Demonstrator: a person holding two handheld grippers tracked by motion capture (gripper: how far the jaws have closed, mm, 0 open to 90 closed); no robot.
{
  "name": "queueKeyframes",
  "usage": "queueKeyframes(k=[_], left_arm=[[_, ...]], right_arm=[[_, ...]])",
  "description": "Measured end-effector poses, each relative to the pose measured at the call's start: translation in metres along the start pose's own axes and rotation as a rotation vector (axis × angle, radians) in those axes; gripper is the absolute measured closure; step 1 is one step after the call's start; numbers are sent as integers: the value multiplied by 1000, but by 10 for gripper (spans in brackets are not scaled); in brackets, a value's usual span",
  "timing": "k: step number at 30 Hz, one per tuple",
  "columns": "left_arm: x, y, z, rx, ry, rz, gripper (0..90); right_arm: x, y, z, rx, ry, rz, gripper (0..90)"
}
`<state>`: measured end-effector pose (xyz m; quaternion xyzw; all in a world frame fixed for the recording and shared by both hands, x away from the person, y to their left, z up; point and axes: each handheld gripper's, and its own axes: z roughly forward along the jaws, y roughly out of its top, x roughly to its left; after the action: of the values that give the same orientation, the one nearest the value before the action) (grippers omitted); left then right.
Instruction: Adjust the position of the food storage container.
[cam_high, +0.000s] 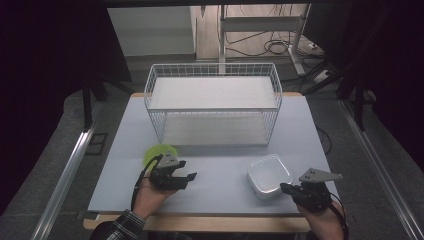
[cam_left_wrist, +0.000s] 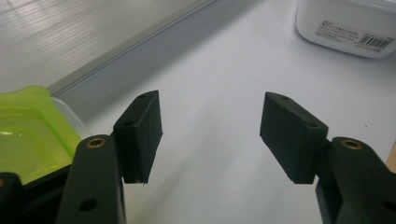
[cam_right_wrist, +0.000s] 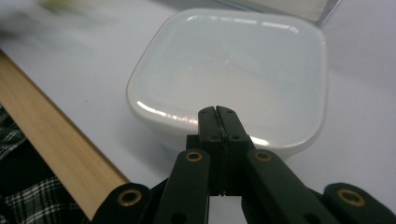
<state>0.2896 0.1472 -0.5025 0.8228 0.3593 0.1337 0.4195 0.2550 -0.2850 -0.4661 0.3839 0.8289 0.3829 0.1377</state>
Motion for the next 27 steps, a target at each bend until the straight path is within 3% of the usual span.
queueKeyframes(k=[3, 4, 10, 12, 16, 24, 27], left_arm=[[0, -1, -1, -2, -1, -4, 384], [1, -1, -1, -5, -3, -9, 384], [0, -3, -2, -2, -7, -8, 384], [-1, -3, -2, -1, -7, -6, 384], [-3, -4, -2, 0, -15, -11, 395], [-9, -8, -2, 4, -37, -11, 478], [-10, -8, -2, 3, -53, -15, 576]], right_arm=[[-4, 6, -1, 2, -23, -4, 895], [-11, 14, -3, -6, -55, 2, 896], [-30, 25, 0, -16, -126, 32, 896], [-39, 20, 1, -41, -155, 65, 895], [-46, 7, 2, -17, -186, 89, 895], [-49, 1, 11, 9, -149, 98, 895], [-47, 0, 11, 12, -147, 98, 895]])
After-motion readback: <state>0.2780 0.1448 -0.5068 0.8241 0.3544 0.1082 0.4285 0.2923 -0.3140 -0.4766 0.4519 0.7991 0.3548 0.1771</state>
